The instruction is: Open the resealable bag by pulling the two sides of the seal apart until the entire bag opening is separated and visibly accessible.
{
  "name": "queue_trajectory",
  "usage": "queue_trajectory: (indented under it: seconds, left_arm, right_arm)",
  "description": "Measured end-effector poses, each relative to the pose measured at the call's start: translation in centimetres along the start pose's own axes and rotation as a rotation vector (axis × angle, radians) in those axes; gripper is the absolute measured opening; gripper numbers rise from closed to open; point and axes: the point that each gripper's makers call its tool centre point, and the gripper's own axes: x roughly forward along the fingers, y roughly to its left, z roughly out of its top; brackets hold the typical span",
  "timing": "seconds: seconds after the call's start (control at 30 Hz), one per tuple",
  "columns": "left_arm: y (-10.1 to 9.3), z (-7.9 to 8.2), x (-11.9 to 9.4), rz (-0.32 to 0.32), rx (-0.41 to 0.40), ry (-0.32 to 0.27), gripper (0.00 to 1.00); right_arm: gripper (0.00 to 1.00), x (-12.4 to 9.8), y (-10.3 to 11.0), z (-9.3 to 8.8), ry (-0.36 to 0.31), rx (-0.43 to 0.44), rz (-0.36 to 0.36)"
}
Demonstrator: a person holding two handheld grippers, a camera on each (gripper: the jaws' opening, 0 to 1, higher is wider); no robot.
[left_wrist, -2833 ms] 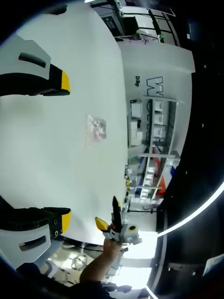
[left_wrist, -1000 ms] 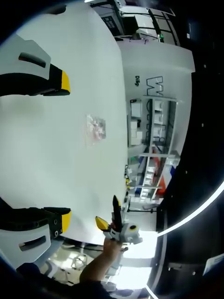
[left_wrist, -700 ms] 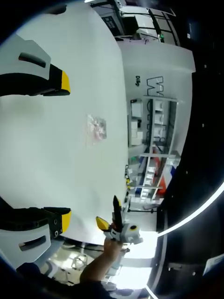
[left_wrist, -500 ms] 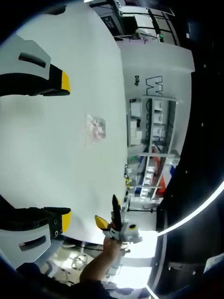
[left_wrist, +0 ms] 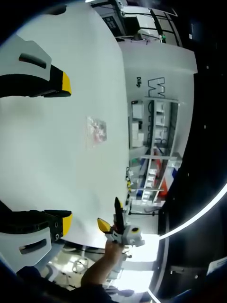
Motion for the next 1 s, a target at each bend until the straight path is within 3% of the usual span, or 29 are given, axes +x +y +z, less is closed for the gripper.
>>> queue_trajectory:
  seconds: [1.0]
  left_arm:
    - [-0.1,-0.2,0.1,-0.005,-0.003,0.0,0.98]
  right_arm:
    - [0.95,2.3,0.0,0.6,0.019,-0.014,0.018]
